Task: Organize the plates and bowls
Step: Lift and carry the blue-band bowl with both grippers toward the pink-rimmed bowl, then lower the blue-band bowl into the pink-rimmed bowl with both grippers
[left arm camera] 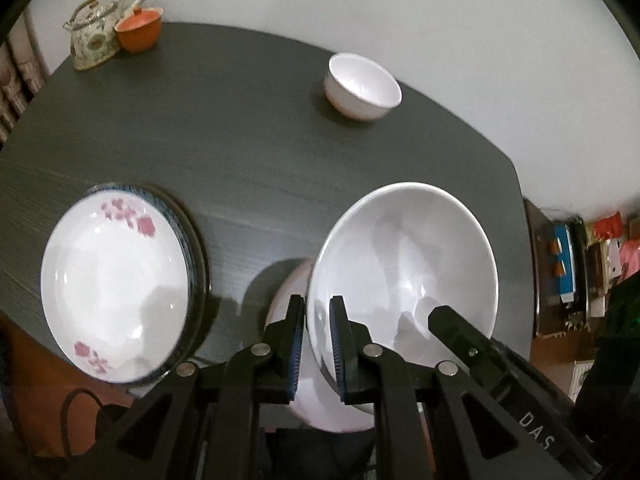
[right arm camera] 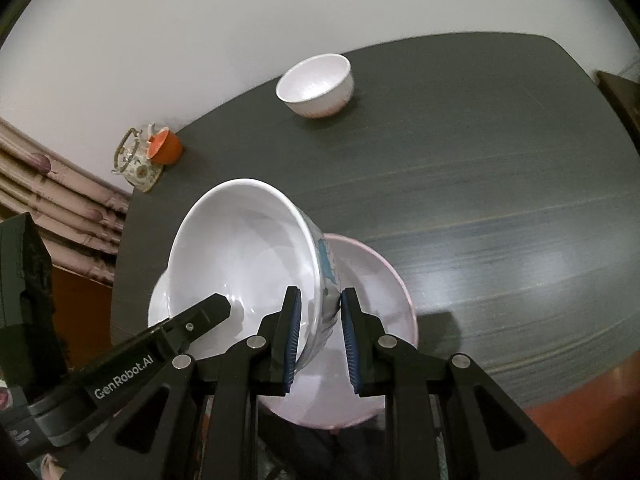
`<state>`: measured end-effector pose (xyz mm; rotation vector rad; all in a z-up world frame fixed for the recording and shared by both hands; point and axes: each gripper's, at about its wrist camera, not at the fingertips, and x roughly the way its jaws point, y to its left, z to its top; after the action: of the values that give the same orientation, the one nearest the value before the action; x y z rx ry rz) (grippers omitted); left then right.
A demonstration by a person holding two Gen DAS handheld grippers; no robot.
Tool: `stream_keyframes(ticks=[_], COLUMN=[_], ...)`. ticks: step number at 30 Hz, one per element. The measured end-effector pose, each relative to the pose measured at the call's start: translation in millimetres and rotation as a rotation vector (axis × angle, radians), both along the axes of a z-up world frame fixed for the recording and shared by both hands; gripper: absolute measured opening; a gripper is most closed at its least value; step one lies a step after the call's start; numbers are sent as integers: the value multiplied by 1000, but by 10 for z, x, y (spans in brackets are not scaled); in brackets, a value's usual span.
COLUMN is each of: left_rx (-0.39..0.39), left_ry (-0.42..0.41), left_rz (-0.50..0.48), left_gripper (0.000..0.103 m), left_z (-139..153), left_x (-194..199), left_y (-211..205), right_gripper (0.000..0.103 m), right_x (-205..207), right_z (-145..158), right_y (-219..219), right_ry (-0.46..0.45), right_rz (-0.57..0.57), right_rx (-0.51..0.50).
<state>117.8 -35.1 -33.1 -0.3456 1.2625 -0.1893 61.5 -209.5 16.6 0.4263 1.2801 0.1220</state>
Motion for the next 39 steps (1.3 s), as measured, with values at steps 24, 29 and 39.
stream_keyframes(ticks=[24,29,39], left_rx=[138,140,123], left_ry=[87,105,119], left_rz=[-56,-60,-58], left_gripper=[13,13,15], left_z=[-475,-512,-565], left_x=[-131,-115,-66], left_y=[-279,-333,-341], right_gripper=[22,24,25], right_x=[-160,-124,-108], right_z=[-471,-485,-500], right_y=[42,71,89], right_ry=[127,130,130], right_rz=[24,21,24], right_rx=[-68,-70,-74])
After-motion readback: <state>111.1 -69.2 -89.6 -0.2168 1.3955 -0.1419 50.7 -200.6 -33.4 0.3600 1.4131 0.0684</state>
